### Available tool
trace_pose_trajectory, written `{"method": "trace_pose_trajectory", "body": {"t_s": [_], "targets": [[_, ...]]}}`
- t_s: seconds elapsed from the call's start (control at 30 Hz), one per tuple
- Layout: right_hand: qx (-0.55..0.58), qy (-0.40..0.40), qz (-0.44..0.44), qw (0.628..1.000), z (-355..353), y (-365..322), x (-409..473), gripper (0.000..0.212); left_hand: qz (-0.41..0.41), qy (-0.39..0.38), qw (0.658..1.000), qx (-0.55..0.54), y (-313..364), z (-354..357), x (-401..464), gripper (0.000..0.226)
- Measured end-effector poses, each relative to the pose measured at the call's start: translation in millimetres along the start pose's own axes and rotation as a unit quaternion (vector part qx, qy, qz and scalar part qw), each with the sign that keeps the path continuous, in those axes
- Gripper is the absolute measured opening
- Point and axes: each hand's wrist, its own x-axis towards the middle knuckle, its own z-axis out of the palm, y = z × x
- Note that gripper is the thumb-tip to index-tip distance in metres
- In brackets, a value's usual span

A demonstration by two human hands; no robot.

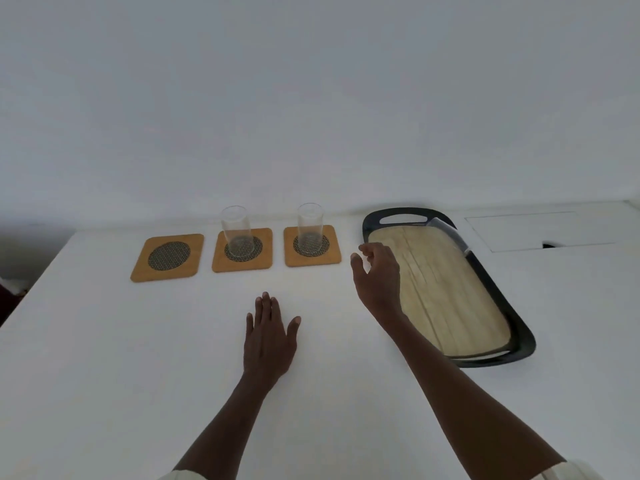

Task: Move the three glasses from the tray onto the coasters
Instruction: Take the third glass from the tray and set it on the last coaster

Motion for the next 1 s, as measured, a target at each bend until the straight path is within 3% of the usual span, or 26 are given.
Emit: {"method": "trace_pose_trajectory", "body": {"t_s": [0.27, 0.57, 0.9, 1.0], "targets": [[0.002, 0.036, 0.048, 0.998, -55, 61, 27, 0.021, 0.029, -0.012, 0.999, -0.009, 61, 39, 4, 0.075], [0.006, 0.063, 0.125, 0.99, -86, 129, 58, 0.02, 0.042, -0.028, 0.999, 0.014, 83, 72, 20, 0.079], [-0.044, 0.097, 0.163, 0.981, -97, 181, 106, 0.049, 0.035, -0.002, 0.999, 0.036, 82, 78, 20, 0.082], [-0.088, 0.067, 0.155, 0.982, -100, 192, 126, 0.064, 0.035, 0.0, 0.999, 0.034, 83, 77, 20, 0.083]]}}
